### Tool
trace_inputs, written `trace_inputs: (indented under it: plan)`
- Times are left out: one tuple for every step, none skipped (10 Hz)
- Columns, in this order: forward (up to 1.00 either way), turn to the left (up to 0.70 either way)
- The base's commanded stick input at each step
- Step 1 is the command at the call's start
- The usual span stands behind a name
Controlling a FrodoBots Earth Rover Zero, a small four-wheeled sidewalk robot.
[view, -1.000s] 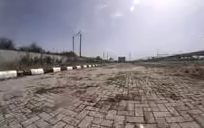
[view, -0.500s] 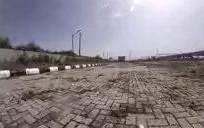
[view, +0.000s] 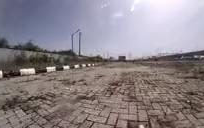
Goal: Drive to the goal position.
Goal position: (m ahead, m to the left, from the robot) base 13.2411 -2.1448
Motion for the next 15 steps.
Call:
trace_inputs:
  plan:
    - [1.00,0.00]
    - [1.00,0.00]
    - [1.00,-0.10]
    - [1.00,-0.22]
    - [1.00,-0.39]
    - [1.00,-0.40]
    - [1.00,-0.40]
    - [1.00,-0.40]
    - [1.00,-0.39]
    - [1.00,-0.38]
    - [1.00,-0.02]
    - [1.00,0.00]
    - [1.00,0.00]
    - [1.00,0.00]
    - [1.00,0.00]
